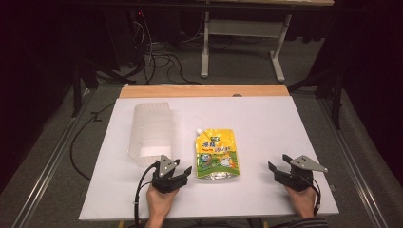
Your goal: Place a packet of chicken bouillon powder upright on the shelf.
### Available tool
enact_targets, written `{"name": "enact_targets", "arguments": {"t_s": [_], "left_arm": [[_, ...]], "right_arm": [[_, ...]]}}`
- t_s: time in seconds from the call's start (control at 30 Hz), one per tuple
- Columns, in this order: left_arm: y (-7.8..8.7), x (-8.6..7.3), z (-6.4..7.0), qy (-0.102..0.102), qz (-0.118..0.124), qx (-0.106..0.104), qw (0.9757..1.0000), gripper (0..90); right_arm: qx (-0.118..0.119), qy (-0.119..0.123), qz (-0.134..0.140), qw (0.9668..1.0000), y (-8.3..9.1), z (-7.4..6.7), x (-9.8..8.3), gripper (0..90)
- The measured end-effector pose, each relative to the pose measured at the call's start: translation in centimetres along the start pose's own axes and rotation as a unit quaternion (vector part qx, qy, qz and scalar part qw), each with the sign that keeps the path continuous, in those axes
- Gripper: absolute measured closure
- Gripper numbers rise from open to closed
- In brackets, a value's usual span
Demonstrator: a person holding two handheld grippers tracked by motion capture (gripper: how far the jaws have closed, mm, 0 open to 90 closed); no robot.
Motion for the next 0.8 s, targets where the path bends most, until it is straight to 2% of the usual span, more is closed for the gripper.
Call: {"name": "enact_targets", "arguments": {"t_s": [0.4,0.8], "left_arm": [[-0.07,-0.04,0.05,-0.002,-0.003,-0.003,1.0000,43.3],[0.01,0.00,0.10,-0.007,0.001,0.003,1.0000,42.3]], "right_arm": [[-0.001,-0.002,-0.004,1.0000,-0.04,-0.03,-0.05,33.0],[-0.002,0.003,-0.007,1.0000,-0.16,0.00,-0.06,34.0]]}}
Point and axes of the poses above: each handheld gripper's, and its own axes: y roughly backward along the jaws, x roughly out of its top, z roughly to its right, the point moved 10 cm from there along -y, roughly forward along the jaws, and after that the axes turned 8 degrees about -z, right-handed, at the moved point
